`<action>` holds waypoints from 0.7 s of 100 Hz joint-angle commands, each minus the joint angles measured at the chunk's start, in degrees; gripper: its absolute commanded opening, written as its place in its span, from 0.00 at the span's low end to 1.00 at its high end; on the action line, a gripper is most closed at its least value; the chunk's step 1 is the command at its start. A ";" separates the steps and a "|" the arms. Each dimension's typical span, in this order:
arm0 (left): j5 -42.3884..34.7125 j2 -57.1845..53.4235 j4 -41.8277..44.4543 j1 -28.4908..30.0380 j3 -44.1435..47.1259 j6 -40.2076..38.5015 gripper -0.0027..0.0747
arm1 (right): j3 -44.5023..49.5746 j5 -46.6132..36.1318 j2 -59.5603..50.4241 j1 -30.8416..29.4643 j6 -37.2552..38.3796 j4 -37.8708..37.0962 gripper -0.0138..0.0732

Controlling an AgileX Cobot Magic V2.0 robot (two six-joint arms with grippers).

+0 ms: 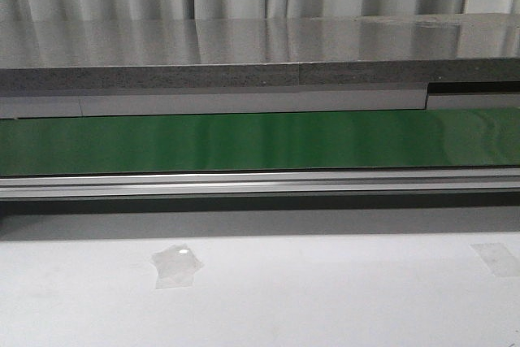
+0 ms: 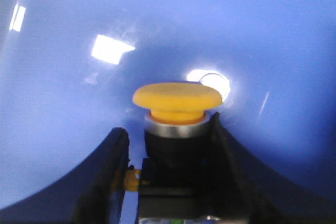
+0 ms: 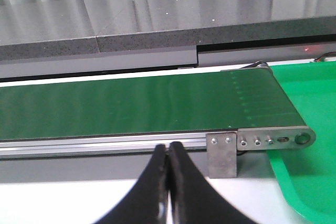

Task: Move button from left to right
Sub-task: 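Lift the button with the left gripper and set it on the belt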

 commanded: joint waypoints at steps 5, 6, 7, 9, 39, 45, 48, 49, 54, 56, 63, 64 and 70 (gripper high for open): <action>-0.92 -6.91 -0.52 0.06 -1.51 -0.43 0.05 | -0.89 -4.71 -0.98 0.02 -0.07 -0.59 0.08; -0.92 -7.13 -0.52 0.06 -1.51 -0.43 0.05 | -0.89 -4.71 -0.98 0.02 -0.07 -0.59 0.08; -0.92 -7.32 -0.52 0.06 -1.51 -0.43 0.05 | -0.89 -4.71 -0.98 0.02 -0.07 -0.59 0.08; -0.92 -7.95 -0.52 0.06 -1.51 -0.43 0.05 | -0.89 -4.71 -0.98 0.02 -0.07 -0.59 0.08; 4.38 -17.11 -2.71 -1.16 -1.62 3.20 0.05 | -0.89 -4.71 -0.98 0.02 -0.07 -0.59 0.08; 5.18 -18.30 -4.25 -2.04 -1.62 5.16 0.05 | -0.89 -4.71 -0.98 0.02 -0.07 -0.59 0.08; 5.51 -18.62 -5.04 -2.53 -1.62 5.82 0.05 | -0.89 -4.71 -0.98 0.02 -0.07 -0.59 0.08; 5.52 -18.66 -5.35 -2.76 -1.62 5.93 0.05 | -0.89 -4.71 -0.98 0.02 -0.07 -0.59 0.08; 5.90 -18.89 -6.01 -3.73 -1.62 6.90 0.05 | -0.89 -4.71 -0.98 0.02 -0.07 -0.59 0.08; 5.91 -18.89 -6.14 -4.03 -1.62 7.42 0.05 | -0.89 -4.71 -0.98 0.02 -0.07 -0.59 0.08; 6.45 -18.50 -6.14 -5.58 -1.62 8.24 0.05 | -0.89 -4.71 -0.98 0.02 -0.07 -0.59 0.08; 6.61 -18.42 -6.14 -5.91 -1.62 8.55 0.05 | -0.89 -4.71 -0.98 0.02 -0.07 -0.59 0.08; 6.88 -17.84 -6.14 -7.22 -1.62 9.04 0.05 | -0.89 -4.71 -0.98 0.02 -0.07 -0.59 0.08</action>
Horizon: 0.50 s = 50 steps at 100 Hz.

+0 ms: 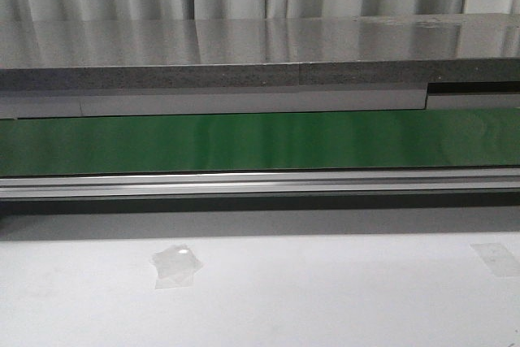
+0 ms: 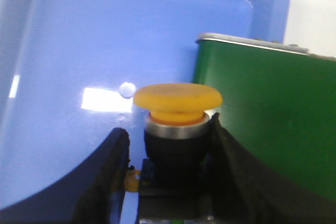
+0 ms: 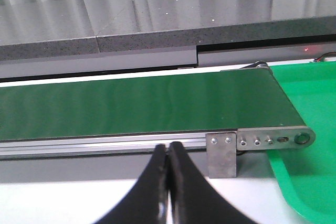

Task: Move button from left to right
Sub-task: 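Lift the button with the left gripper and set it on the belt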

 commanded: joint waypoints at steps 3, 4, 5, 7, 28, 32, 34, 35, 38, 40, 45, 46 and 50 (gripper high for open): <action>-0.78 -1.80 -1.27 -2.52 -1.62 1.58 0.05 | -0.89 -4.71 -0.98 0.02 -0.07 -0.59 0.08; -0.78 -1.70 -1.27 -2.66 -1.62 1.68 0.05 | -0.89 -4.71 -0.98 0.02 -0.07 -0.59 0.08; -0.78 -1.71 -1.27 -2.92 -1.62 1.83 0.05 | -0.89 -4.71 -0.98 0.02 -0.07 -0.59 0.08; -0.65 -1.46 -1.27 -3.17 -1.62 2.09 0.05 | -0.89 -4.71 -0.98 0.02 -0.07 -0.59 0.08; -0.52 -1.25 -0.92 -4.53 -1.62 3.01 0.05 | -0.89 -4.71 -0.98 0.02 -0.07 -0.59 0.08; -0.07 -1.25 -0.92 -4.53 -1.62 3.83 0.05 | -0.89 -4.71 -0.98 0.02 -0.07 -0.59 0.08; 0.24 -1.25 -0.92 -4.53 -1.62 3.98 0.05 | -0.89 -4.71 -0.98 0.02 -0.07 -0.59 0.08; 0.21 -1.25 -0.92 -4.53 -1.62 4.08 0.05 | -0.89 -4.71 -0.98 0.02 -0.07 -0.59 0.08; 0.52 -1.25 -0.92 -4.53 -1.62 4.11 0.05 | -0.89 -4.71 -0.98 0.02 -0.07 -0.59 0.08; 0.66 -1.25 -0.92 -4.53 -1.62 4.11 0.05 | -0.89 -4.71 -0.98 0.02 -0.07 -0.59 0.08; 0.91 -1.25 -0.92 -4.53 -1.62 4.22 0.05 | -0.89 -4.71 -0.98 0.02 -0.07 -0.59 0.08; 0.95 -1.25 -0.92 -4.53 -1.62 4.20 0.05 | -0.89 -4.71 -0.98 0.02 -0.07 -0.59 0.08; 1.23 -1.25 -1.03 -4.53 -1.62 4.36 0.07 | -0.89 -4.71 -0.98 0.02 -0.07 -0.59 0.08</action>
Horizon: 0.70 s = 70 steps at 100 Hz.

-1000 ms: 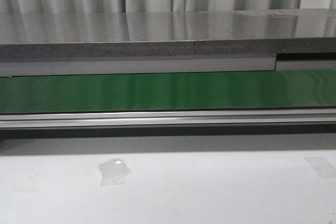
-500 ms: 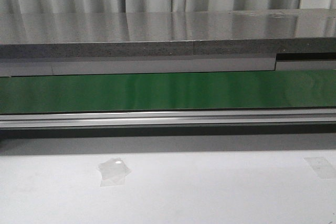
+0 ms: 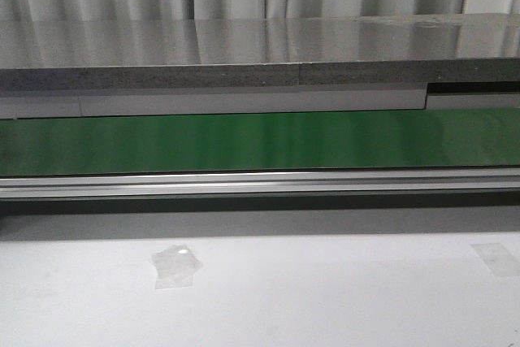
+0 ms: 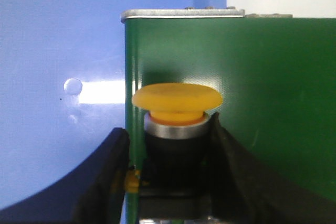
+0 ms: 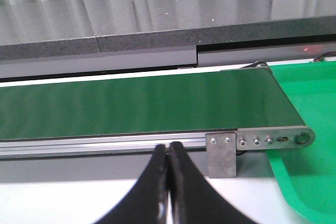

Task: Move button from left to right
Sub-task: 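Lift the button with the left gripper and set it on the belt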

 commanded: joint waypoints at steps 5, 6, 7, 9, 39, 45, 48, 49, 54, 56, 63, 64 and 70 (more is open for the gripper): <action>-0.75 -2.54 -0.75 -0.31 -1.62 0.42 0.11 | -0.89 -4.71 -0.98 0.02 -0.07 -0.59 0.08; -0.75 -2.54 -0.75 -0.31 -1.62 0.42 0.13 | -0.89 -4.71 -0.98 0.02 -0.07 -0.59 0.08; -0.75 -2.54 -0.75 -0.31 -1.62 0.54 0.14 | -0.89 -4.71 -0.98 0.02 -0.07 -0.59 0.08; -0.67 -2.54 -0.87 -0.31 -1.62 0.69 0.17 | -0.89 -4.71 -0.98 0.02 -0.07 -0.59 0.08; -0.48 -2.54 -1.23 -0.31 -1.62 1.48 0.60 | -0.89 -4.71 -0.98 0.02 -0.07 -0.59 0.08; -0.48 -2.54 -1.23 -0.31 -1.62 1.48 0.62 | -0.89 -4.71 -0.98 0.02 -0.07 -0.59 0.08; -0.48 -2.54 -1.23 -0.31 -1.62 1.48 0.64 | -0.89 -4.71 -0.98 0.02 -0.07 -0.59 0.08; -0.48 -2.54 -1.23 -0.31 -1.62 1.48 0.64 | -0.89 -4.71 -0.98 0.02 -0.07 -0.59 0.08; -0.62 -2.54 -1.23 -0.31 -1.62 1.48 0.64 | -0.89 -4.71 -0.98 0.02 -0.07 -0.59 0.08; -0.75 -2.54 -1.23 -0.31 -1.62 1.48 0.64 | -0.89 -4.71 -0.98 0.02 -0.07 -0.59 0.08; -1.01 -2.65 -1.23 -0.31 -1.62 1.48 0.64 | -0.89 -4.71 -0.98 0.02 -0.07 -0.59 0.08; -0.99 -2.66 -1.23 -0.31 -1.62 1.48 0.64 | -0.89 -4.71 -0.98 0.02 -0.07 -0.59 0.08; -1.26 -3.20 -1.23 -0.31 -1.62 1.48 0.64 | -0.89 -4.71 -0.98 0.02 -0.07 -0.59 0.08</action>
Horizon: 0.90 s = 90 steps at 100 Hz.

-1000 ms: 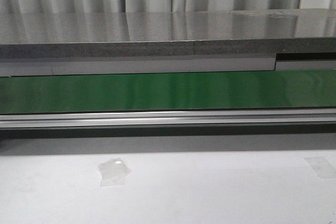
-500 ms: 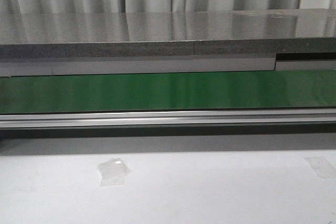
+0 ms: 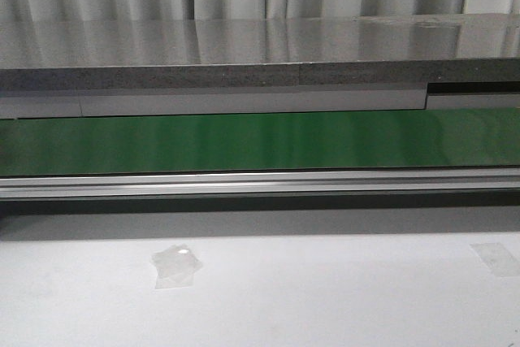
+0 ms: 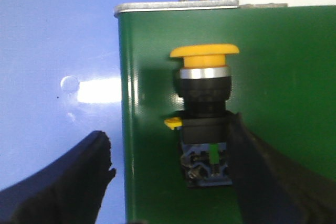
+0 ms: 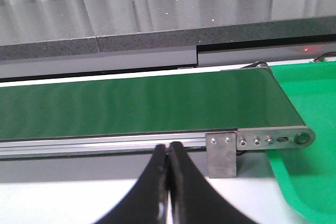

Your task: Move button from left to right

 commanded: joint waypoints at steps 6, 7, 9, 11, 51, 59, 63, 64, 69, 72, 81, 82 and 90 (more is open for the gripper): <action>-2.54 -4.07 -1.82 -0.31 -1.62 -0.05 0.64 | -0.89 -4.71 -0.98 0.02 -0.07 -0.59 0.08; -2.71 -4.34 -2.00 -0.31 -1.62 -0.05 0.64 | -0.89 -4.71 -0.98 0.02 -0.07 -0.59 0.08; -3.00 -4.81 -2.12 -0.31 -1.62 -0.05 0.64 | -0.89 -4.71 -0.98 0.02 -0.07 -0.59 0.08; -3.33 -5.17 -2.12 -0.31 -1.62 -0.05 0.64 | -0.89 -4.71 -0.98 0.02 -0.07 -0.59 0.08; -12.05 -19.61 -16.92 -0.31 2.59 11.83 0.63 | -0.89 -4.71 -0.98 0.02 -0.07 -0.59 0.08; -15.63 -23.75 -20.12 -0.31 6.19 14.52 0.63 | -0.89 -4.71 -0.98 0.02 -0.07 -0.59 0.08; -18.00 -25.99 -21.45 -0.31 8.04 15.82 0.63 | -0.89 -4.71 -0.98 0.02 -0.07 -0.59 0.08; -18.40 -26.37 -21.63 -0.31 8.80 16.05 0.63 | -0.89 -4.71 -0.98 0.02 -0.07 -0.59 0.08; -21.32 -29.21 -22.97 -0.31 11.64 17.69 0.63 | -0.89 -4.71 -0.98 0.02 -0.07 -0.59 0.08; -23.46 -30.87 -23.82 -0.31 13.38 18.63 0.63 | -0.89 -4.71 -0.98 0.02 -0.07 -0.59 0.08; -28.76 -36.65 -25.78 -0.31 19.10 22.26 0.63 | -0.89 -4.71 -0.98 0.02 -0.07 -0.59 0.08; -29.09 -37.59 -25.93 -0.31 19.54 22.92 0.63 | -0.89 -4.71 -0.98 0.02 -0.07 -0.59 0.08; -32.57 -42.64 -28.09 -0.57 24.59 26.23 0.63 | -0.89 -4.71 -0.98 0.02 -0.07 -0.59 0.08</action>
